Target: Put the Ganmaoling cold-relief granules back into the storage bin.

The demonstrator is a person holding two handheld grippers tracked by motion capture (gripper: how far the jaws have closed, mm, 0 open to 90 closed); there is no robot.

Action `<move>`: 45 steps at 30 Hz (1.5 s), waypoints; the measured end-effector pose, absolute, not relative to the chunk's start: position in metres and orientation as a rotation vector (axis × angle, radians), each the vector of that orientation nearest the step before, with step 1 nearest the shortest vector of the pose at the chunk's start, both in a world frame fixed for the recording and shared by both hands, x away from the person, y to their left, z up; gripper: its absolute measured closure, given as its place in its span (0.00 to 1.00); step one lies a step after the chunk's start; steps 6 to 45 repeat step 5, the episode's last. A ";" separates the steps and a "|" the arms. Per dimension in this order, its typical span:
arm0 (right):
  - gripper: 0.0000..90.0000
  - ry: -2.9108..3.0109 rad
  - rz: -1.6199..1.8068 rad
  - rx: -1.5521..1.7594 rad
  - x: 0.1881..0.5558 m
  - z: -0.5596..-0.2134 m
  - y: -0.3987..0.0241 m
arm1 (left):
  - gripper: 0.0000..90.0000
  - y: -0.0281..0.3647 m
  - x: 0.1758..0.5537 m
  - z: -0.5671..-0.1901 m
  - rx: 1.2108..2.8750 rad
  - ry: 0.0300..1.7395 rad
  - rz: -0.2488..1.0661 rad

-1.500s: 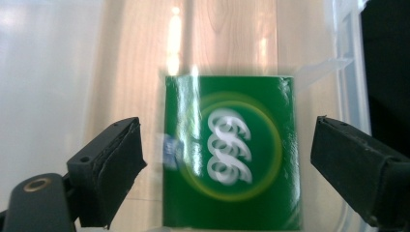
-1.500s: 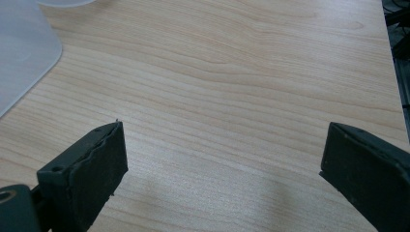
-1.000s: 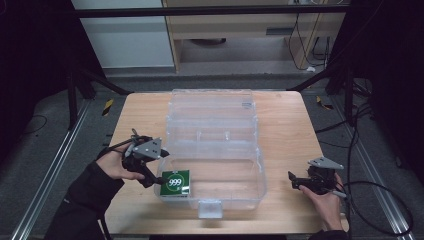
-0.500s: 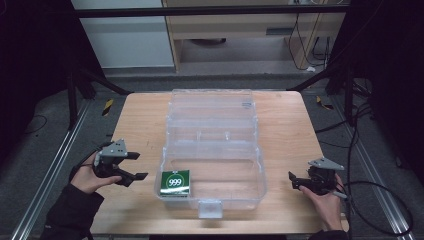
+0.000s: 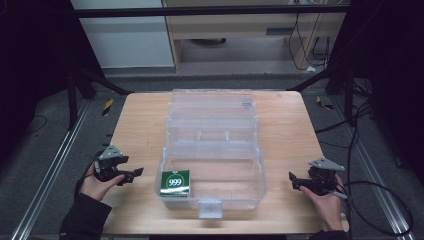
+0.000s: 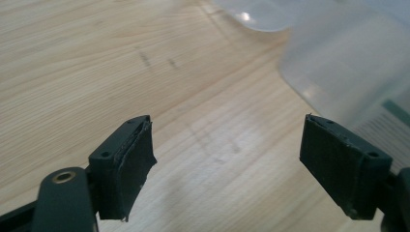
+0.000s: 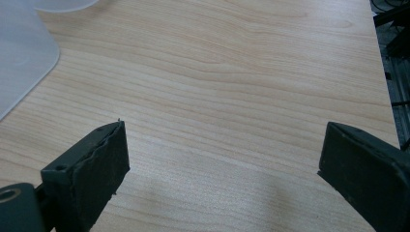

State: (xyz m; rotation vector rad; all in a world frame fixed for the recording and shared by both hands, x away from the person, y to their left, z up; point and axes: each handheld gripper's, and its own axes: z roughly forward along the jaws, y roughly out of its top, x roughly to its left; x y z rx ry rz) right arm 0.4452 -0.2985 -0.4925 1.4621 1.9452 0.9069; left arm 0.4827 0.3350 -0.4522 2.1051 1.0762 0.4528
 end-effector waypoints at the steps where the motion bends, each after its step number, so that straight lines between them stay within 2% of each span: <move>1: 0.04 1.949 0.906 1.457 0.445 -0.493 -0.298 | 0.21 0.337 0.482 -0.454 2.079 1.103 0.467; 5: 0.03 1.957 0.892 1.453 0.446 -0.495 -0.297 | 0.20 0.348 0.480 -0.461 2.002 1.199 0.511; 45: 0.03 1.957 0.892 1.453 0.446 -0.495 -0.297 | 0.20 0.348 0.480 -0.461 2.002 1.199 0.511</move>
